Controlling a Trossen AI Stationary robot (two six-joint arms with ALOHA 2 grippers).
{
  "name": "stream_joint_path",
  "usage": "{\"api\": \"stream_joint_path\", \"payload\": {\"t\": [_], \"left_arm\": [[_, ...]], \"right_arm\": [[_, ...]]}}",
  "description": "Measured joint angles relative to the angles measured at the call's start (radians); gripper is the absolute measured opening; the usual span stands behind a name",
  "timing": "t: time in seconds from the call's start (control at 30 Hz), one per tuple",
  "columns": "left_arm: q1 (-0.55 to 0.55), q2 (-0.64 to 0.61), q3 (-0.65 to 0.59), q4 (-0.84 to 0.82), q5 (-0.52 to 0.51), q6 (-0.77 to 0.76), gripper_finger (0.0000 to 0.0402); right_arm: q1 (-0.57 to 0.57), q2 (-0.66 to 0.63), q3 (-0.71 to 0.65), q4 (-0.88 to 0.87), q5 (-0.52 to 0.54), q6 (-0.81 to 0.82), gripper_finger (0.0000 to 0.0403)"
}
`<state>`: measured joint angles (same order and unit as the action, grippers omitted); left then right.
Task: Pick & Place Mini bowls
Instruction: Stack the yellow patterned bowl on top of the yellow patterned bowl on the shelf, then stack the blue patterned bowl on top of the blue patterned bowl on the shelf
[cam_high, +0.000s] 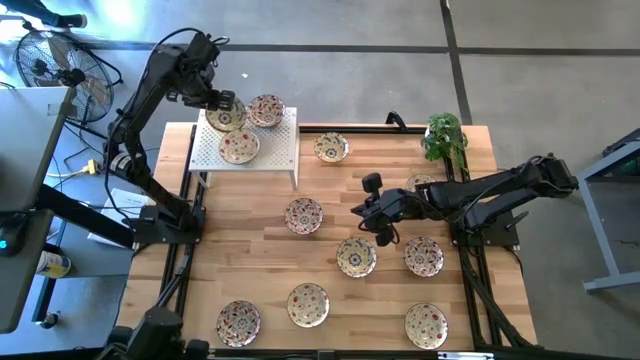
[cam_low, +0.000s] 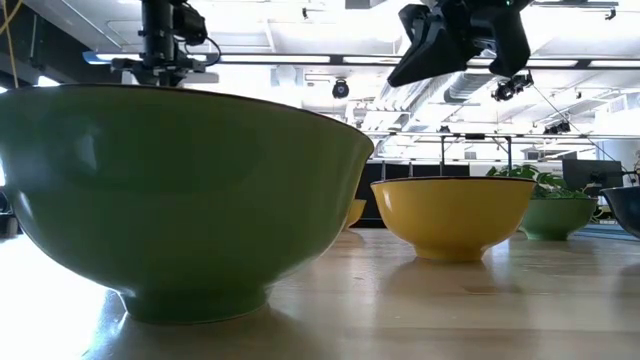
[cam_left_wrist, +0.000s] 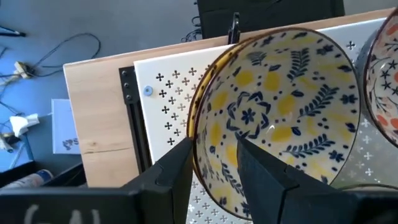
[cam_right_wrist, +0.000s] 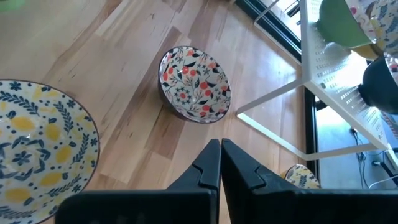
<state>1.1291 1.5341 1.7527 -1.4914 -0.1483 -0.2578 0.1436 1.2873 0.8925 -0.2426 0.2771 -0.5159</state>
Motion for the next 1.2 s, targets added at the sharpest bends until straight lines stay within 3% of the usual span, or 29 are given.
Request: {"api": "stream_joint_path", "payload": {"t": [0.73, 0.83, 1.07, 1.2], "left_arm": [[-0.026, -0.006, 0.0, -0.044, -0.069, 0.1, 0.0122], [-0.043, -0.013, 0.0, -0.041, -0.082, 0.13, 0.0107], [-0.161, -0.132, 0.0, 0.18, -0.07, 0.176, 0.0013], [-0.278, -0.206, 0.001, 0.36, -0.013, 0.206, 0.0015]], "right_arm": [[0.0, 0.0, 0.0, 0.023, 0.0, -0.008, 0.0], [0.0, 0.0, 0.0, 0.024, 0.001, 0.009, 0.0], [-0.062, 0.0, 0.0, 0.078, -0.09, 0.136, 0.0], [-0.109, 0.0, -0.044, 0.202, -0.154, 0.202, 0.0]]}}
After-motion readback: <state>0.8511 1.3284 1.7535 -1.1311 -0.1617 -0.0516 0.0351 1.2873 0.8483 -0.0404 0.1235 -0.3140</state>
